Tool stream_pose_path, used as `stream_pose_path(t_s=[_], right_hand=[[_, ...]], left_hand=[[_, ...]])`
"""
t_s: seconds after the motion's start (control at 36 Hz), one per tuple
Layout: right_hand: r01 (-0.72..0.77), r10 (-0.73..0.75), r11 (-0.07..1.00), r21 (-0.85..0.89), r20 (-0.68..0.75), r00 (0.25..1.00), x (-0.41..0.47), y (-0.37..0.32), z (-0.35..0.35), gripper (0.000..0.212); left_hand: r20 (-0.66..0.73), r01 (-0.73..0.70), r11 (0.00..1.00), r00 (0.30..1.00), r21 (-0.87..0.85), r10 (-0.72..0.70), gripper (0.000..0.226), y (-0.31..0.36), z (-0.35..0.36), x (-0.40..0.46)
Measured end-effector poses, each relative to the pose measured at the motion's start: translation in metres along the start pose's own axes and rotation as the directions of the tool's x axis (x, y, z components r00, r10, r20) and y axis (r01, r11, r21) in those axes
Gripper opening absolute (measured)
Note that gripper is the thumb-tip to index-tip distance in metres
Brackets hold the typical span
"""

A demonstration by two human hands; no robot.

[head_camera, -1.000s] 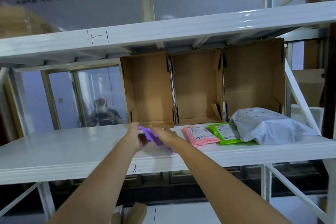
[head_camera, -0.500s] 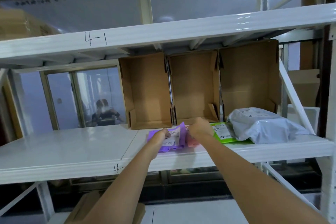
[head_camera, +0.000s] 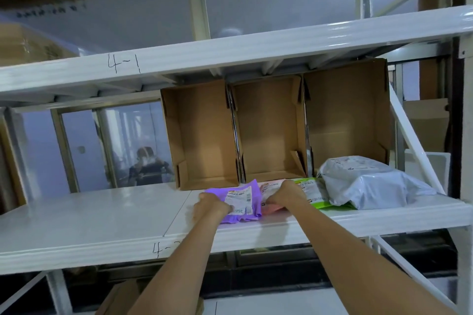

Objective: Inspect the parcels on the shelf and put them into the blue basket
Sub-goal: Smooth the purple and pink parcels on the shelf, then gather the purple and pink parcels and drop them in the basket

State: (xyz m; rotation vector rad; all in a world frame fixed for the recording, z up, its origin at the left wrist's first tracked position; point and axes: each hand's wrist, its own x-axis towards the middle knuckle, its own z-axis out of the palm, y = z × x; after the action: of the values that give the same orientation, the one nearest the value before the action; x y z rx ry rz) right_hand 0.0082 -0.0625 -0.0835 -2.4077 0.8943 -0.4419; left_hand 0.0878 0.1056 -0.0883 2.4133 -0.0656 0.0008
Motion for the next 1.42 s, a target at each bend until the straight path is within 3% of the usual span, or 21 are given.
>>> stream_pose_path(t_s=[0.11, 0.22, 0.31, 0.39, 0.47, 0.56, 0.64, 0.67, 0.72, 0.78, 0.81, 0.89, 1.0, 1.06, 1.11, 1.19, 1.25, 1.31, 1.42], right_hand=[[-0.060, 0.094, 0.973, 0.223, -0.145, 0.985, 0.003, 0.003, -0.003, 0.030], [-0.030, 0.177, 0.885, 0.464, -0.277, 0.944, 0.005, 0.010, -0.016, 0.039], [-0.003, 0.205, 0.734, 0.679, -0.217, 0.954, 0.007, 0.002, -0.022, 0.040], [-0.028, 0.156, 0.636, 0.771, -0.093, 0.983, 0.000, -0.012, -0.013, 0.039], [-0.050, 0.111, 0.677, 0.734, -0.035, 0.993, -0.014, -0.026, 0.014, 0.039], [-0.099, 0.125, 0.789, 0.606, -0.001, 0.992, -0.031, -0.031, 0.037, 0.046], [-0.098, 0.134, 0.887, 0.450, -0.050, 0.990, -0.039, -0.033, 0.044, 0.044], [-0.099, 0.137, 0.898, 0.429, -0.059, 0.989, -0.040, -0.034, 0.044, 0.044], [-0.106, 0.138, 0.908, 0.406, -0.051, 0.989, -0.040, -0.035, 0.042, 0.045], [-0.109, 0.131, 0.910, 0.400, -0.028, 0.991, -0.041, -0.035, 0.041, 0.045], [-0.109, 0.129, 0.912, 0.396, -0.023, 0.991, -0.041, -0.035, 0.040, 0.045], [-0.095, 0.111, 0.921, 0.378, -0.022, 0.994, -0.046, -0.035, 0.039, 0.045], [-0.100, 0.118, 0.943, 0.318, -0.037, 0.992, -0.050, -0.037, 0.037, 0.051], [-0.103, 0.121, 0.887, 0.451, -0.011, 0.993, -0.054, -0.040, 0.037, 0.065], [-0.067, 0.094, 0.741, 0.669, -0.006, 0.996, -0.060, -0.039, 0.034, 0.081], [-0.052, 0.064, 0.514, 0.856, 0.022, 0.998, -0.073, -0.034, 0.024, 0.063], [-0.064, 0.006, 0.470, 0.881, 0.069, 0.998, -0.081, -0.027, 0.019, 0.050], [-0.039, -0.037, 0.457, 0.889, 0.063, 0.997, -0.084, -0.020, 0.020, 0.053], [-0.014, -0.055, 0.445, 0.896, 0.043, 0.998, -0.100, -0.011, 0.026, 0.030]], left_hand=[[0.046, 0.028, 0.996, 0.999, -0.080, -0.025, 0.087, 0.004, -0.010, -0.003], [0.081, 0.043, 0.996, 0.996, -0.084, -0.036, 0.076, 0.000, -0.013, 0.000], [0.101, 0.060, 0.993, 0.994, -0.105, -0.049, 0.061, 0.001, -0.014, 0.002], [0.105, 0.052, 0.984, 0.994, -0.173, -0.034, 0.046, 0.006, -0.013, 0.001], [0.101, 0.032, 0.983, 0.995, -0.181, -0.014, 0.021, 0.011, -0.016, -0.010], [0.099, 0.027, 0.945, 0.995, -0.325, 0.006, 0.003, 0.013, -0.015, -0.014], [0.175, 0.101, 0.836, 0.985, -0.539, -0.006, 0.007, 0.015, -0.015, -0.014], [0.214, 0.120, 0.789, 0.977, -0.603, 0.015, 0.011, 0.013, -0.016, -0.012], [0.244, 0.131, 0.742, 0.969, -0.658, 0.044, 0.049, -0.001, 0.005, 0.030], [0.265, 0.122, 0.800, 0.963, -0.587, 0.048, 0.087, -0.009, 0.013, 0.040], [0.244, 0.092, 0.813, 0.968, -0.575, 0.063, 0.084, -0.010, 0.011, 0.034], [0.276, 0.048, 0.801, 0.950, -0.596, 0.149, 0.034, -0.005, -0.011, -0.010], [0.294, 0.007, 0.754, 0.923, -0.656, 0.248, 0.038, -0.013, -0.013, -0.006], [0.306, -0.005, 0.733, 0.907, -0.680, 0.290, 0.042, -0.024, -0.015, -0.003], [0.343, -0.012, 0.721, 0.874, -0.693, 0.344, 0.042, -0.030, -0.018, -0.011], [0.405, -0.027, 0.704, 0.803, -0.709, 0.438, 0.043, -0.039, -0.023, -0.016], [0.427, -0.040, 0.701, 0.768, -0.712, 0.477, 0.045, -0.043, -0.028, -0.016], [0.465, -0.043, 0.713, 0.731, -0.700, 0.500, 0.047, -0.046, -0.031, -0.018], [0.523, 0.035, 0.684, 0.673, -0.729, 0.523, 0.038, -0.053, -0.032, -0.032]])
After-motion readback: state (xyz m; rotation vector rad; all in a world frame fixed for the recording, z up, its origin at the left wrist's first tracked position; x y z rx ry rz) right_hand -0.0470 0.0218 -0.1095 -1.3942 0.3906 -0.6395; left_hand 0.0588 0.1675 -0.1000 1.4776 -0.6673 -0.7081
